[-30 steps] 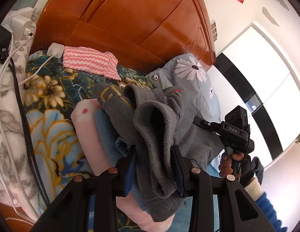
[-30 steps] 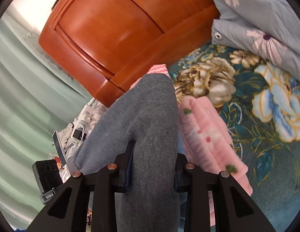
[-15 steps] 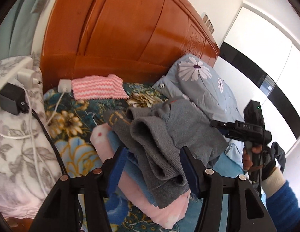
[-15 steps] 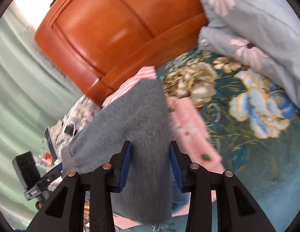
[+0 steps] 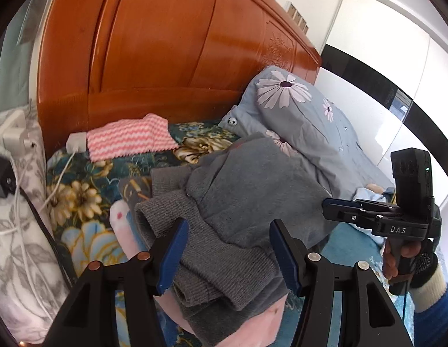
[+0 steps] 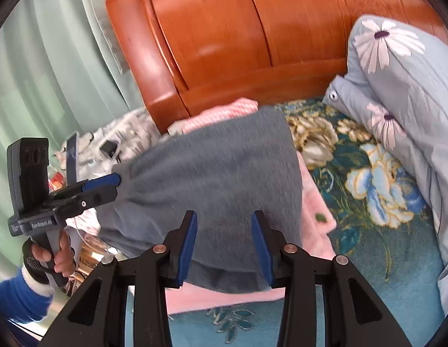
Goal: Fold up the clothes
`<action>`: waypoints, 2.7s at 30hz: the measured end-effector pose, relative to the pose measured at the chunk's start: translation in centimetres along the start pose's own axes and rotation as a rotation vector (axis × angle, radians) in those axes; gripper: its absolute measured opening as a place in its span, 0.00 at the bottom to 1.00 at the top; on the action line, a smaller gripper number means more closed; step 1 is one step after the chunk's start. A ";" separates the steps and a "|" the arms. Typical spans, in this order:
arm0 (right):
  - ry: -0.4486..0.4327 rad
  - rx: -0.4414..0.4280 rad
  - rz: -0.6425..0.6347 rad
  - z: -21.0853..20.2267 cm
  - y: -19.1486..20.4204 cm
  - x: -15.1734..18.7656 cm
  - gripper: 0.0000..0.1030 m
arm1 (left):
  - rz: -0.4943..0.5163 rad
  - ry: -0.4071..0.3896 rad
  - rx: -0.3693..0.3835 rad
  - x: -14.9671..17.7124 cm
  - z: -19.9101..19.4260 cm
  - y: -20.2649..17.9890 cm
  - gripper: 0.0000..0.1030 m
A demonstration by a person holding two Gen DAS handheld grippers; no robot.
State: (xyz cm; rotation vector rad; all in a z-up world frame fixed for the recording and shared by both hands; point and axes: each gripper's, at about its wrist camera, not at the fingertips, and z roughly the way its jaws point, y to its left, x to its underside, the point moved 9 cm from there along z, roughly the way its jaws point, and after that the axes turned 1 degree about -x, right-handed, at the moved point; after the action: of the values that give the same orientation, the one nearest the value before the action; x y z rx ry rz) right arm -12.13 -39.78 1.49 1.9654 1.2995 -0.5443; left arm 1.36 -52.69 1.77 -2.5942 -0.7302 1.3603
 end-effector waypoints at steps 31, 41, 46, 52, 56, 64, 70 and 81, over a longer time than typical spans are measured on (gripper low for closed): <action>-0.047 0.059 0.119 2.2 0.2 7.9 0.40 | -0.067 -0.069 -0.124 8.3 -1.8 -2.5 0.71; -0.024 0.136 0.118 3.1 -0.2 10.7 0.40 | -0.105 0.003 -0.185 13.1 0.6 -4.5 0.71; -0.035 0.190 0.127 2.9 -0.8 12.0 0.40 | -0.109 -0.005 -0.272 14.1 0.8 -4.9 0.71; -0.040 0.230 0.145 3.3 -1.6 13.5 0.40 | -0.086 -0.038 -0.353 15.2 0.9 -5.3 0.72; -0.041 0.236 0.140 3.1 -1.6 14.0 0.40 | -0.100 -0.050 -0.385 16.0 1.1 -5.4 0.76; -0.082 0.255 0.105 1.4 -0.9 14.3 0.53 | -0.076 -0.070 -0.436 16.3 1.2 -5.5 0.98; -0.084 0.261 0.081 1.4 -0.4 14.2 0.59 | -0.107 -0.067 -0.468 16.4 1.3 -4.7 1.00; -0.124 0.251 0.066 0.5 0.0 13.5 0.93 | -0.136 -0.008 -0.527 17.5 2.2 -3.6 1.00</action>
State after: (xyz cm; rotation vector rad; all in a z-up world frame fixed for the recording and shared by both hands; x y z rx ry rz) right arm -6.65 -31.82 -7.93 2.1308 1.1304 -0.8162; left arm 6.67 -41.52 -11.35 -2.8383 -1.4029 1.2730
